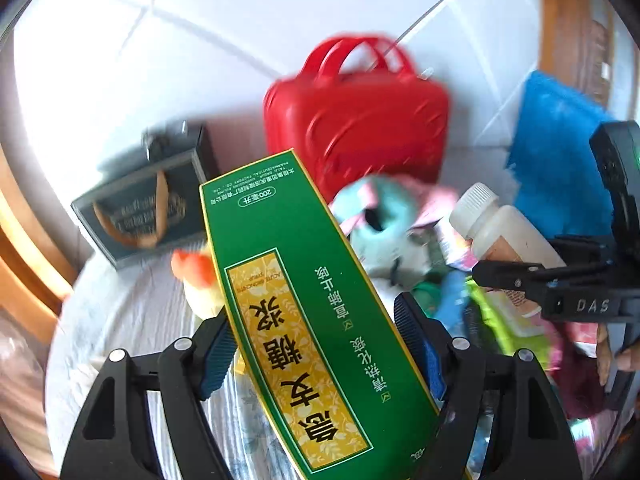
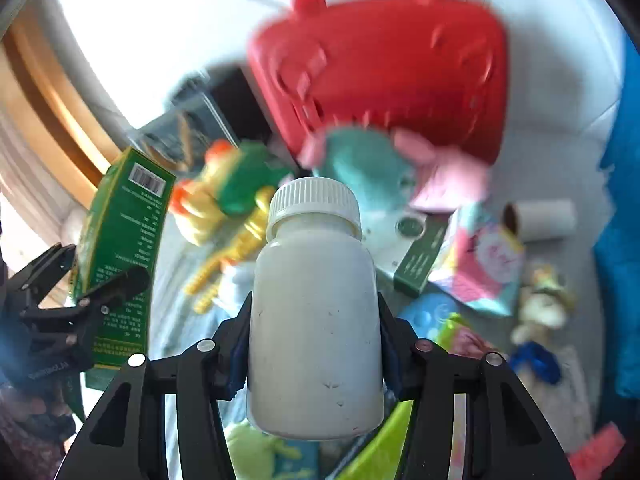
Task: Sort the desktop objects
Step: 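Carry the bottle and green box into the blue crate and release them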
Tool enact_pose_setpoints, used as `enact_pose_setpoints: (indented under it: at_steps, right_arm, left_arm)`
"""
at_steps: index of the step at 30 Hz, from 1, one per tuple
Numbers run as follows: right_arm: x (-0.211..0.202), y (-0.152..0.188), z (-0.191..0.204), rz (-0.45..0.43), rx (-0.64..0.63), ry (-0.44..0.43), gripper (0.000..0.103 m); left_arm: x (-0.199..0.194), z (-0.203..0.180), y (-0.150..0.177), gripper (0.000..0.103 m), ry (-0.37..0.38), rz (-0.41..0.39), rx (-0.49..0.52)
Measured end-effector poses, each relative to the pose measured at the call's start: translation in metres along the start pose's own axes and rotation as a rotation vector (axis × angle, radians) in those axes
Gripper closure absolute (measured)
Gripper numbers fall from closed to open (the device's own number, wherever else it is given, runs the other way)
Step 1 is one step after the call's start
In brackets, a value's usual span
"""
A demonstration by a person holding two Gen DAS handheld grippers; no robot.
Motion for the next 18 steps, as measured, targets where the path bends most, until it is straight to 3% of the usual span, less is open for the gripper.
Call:
enact_pose_setpoints:
  at_steps: [5, 9, 13, 18]
  right_arm:
    - [-0.114, 0.006, 0.025, -0.170, 0.002, -0.014, 0.051]
    - [-0.230, 0.029, 0.021, -0.337, 0.038, 0.028, 0.051]
    - [-0.343, 0.059, 0.002, -0.487, 0.082, 0.128, 0.051]
    - [-0.464, 0.103, -0.044, -0.646, 0.138, 0.318, 0.051]
  left_arm:
    - [-0.091, -0.048, -0.038, 0.028, -0.026, -0.168, 0.112]
    - [-0.152, -0.114, -0.064, 0.028, 0.037, -0.280, 0.206]
    - [-0.194, -0.195, -0.089, 0.028, 0.134, -0.354, 0.288]
    - [-0.240, -0.307, -0.112, 0.028, 0.259, -0.412, 0.372]
Point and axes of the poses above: each gripper's, at about its wrist camera, not at the fingertips, and x roughly the way its jaws point, z to its left, y to its underside, the point moved 10 cm from there along x, roughly the way its jaws point, and after that the axes turned 6 degrees about z, right-handed, at the moved point
